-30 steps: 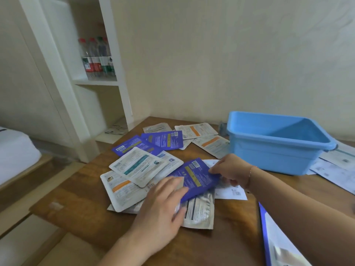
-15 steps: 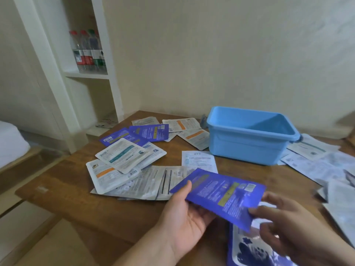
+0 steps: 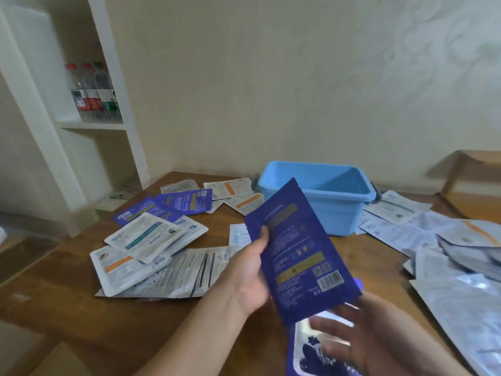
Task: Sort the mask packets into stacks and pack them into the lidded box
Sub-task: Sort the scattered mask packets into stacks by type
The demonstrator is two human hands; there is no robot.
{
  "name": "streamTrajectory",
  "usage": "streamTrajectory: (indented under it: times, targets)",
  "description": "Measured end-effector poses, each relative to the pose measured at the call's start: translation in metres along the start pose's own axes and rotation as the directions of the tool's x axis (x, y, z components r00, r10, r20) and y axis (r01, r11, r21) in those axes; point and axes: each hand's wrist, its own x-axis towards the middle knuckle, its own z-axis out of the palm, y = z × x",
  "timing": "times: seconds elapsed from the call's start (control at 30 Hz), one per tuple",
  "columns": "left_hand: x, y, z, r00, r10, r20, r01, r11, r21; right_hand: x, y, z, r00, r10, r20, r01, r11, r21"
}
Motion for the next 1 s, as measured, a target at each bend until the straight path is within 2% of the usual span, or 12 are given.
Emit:
streamTrajectory:
  times: [0.1,0.27,0.37,0.47,0.6,0.67,0.73,0.83,0.9,1.0]
  targets:
    - [0.006,-0.004,0.014,0.998,0.039,0.049,-0.039,0.999,0.004,0.014,0.005,0.021,0.999,0.023,0.045,-0.024,1.0,0.01]
    - [0.007,-0.003,0.018,0.986,0.117,0.115,-0.131,0.984,0.123,0.028,0.012,0.021,0.993,0.059,0.106,-0.064,0.997,0.048]
    - [0.007,-0.001,0.016,0.983,0.172,0.072,-0.184,0.955,0.233,0.028,0.011,0.02,0.989,0.067,0.134,-0.079,0.993,0.09]
    - [-0.005,-0.001,0.008,0.983,0.156,0.101,-0.18,0.939,0.295,0.023,0.003,0.015,0.996,0.036,0.081,-0.042,0.996,0.073]
    - [-0.023,0.009,-0.017,0.976,0.088,0.197,-0.119,0.982,0.149,0.014,-0.005,-0.007,0.986,-0.137,-0.092,0.127,0.987,-0.103]
    - [-0.021,0.01,-0.024,0.972,0.115,0.205,-0.164,0.957,0.24,0.007,-0.007,-0.016,0.97,-0.189,-0.155,0.156,0.966,-0.204]
    - [-0.012,0.007,-0.025,0.973,0.182,0.14,-0.226,0.871,0.436,-0.003,-0.007,-0.021,0.957,-0.235,-0.168,0.173,0.932,-0.318]
    - [-0.002,0.0,-0.018,0.97,0.165,0.181,-0.245,0.642,0.726,-0.017,-0.007,-0.03,0.917,-0.34,-0.21,0.166,0.802,-0.573]
    - [0.008,-0.004,-0.013,0.972,0.141,0.186,-0.231,0.481,0.846,-0.021,-0.007,-0.038,0.9,-0.366,-0.238,0.106,0.712,-0.694]
    - [0.024,-0.015,-0.01,0.968,0.212,0.137,-0.184,0.223,0.957,-0.022,-0.006,-0.05,0.909,-0.328,-0.257,-0.024,0.574,-0.819]
